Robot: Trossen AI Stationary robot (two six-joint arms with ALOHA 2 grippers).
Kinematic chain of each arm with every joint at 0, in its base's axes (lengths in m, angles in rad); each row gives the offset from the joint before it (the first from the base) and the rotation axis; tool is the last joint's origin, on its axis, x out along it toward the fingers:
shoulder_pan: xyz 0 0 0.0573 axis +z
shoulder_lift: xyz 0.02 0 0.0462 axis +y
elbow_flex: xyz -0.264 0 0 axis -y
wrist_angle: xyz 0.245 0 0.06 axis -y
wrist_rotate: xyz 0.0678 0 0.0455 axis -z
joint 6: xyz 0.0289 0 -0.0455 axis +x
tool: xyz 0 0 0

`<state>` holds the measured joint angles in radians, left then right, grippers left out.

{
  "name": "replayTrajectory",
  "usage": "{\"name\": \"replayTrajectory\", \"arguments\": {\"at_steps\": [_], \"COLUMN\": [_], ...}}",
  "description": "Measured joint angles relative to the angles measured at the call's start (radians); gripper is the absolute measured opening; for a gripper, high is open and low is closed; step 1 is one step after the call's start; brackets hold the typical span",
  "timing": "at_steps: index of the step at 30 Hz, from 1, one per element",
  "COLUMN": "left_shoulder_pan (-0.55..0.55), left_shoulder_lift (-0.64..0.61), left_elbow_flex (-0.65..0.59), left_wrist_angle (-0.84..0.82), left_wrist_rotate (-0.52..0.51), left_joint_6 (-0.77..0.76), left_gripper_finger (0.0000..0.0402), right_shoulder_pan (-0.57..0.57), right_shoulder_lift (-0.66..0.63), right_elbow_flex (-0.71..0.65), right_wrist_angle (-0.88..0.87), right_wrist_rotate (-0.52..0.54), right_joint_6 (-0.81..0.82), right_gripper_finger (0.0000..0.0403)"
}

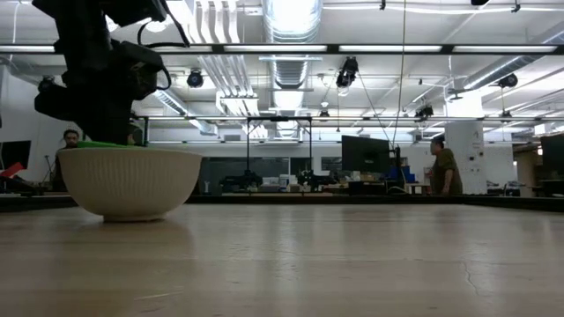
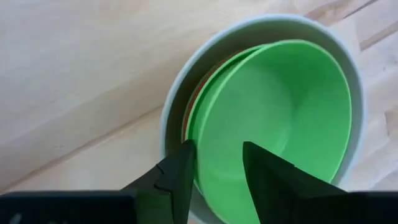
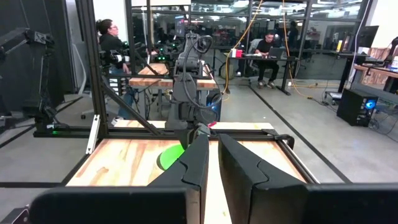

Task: Nest bowls inside each other
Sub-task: Stack the green bowl on top of the green bowl, then return to Home Position

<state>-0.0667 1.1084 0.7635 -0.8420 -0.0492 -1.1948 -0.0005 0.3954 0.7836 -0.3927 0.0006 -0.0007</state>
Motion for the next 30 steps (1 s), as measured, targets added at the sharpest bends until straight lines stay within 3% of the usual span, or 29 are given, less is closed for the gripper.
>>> {"name": "replayTrajectory", "arguments": {"at_steps": [30], "left_shoulder_pan": [0.0], "left_shoulder_lift": [0.0], "left_elbow_flex": [0.118], "left_wrist_angle": [-0.04], "left_wrist_rotate": [-0.074], "left_joint_6": [0.069], "left_gripper_finger": [0.014], "right_shoulder_pan": [0.0], "right_shoulder_lift": [0.0], "right_elbow_flex": [0.0], "right_wrist_angle": [0.0], "right_wrist_rotate": [0.0], "right_joint_6": [0.0], "right_gripper_finger": [0.0034]}}
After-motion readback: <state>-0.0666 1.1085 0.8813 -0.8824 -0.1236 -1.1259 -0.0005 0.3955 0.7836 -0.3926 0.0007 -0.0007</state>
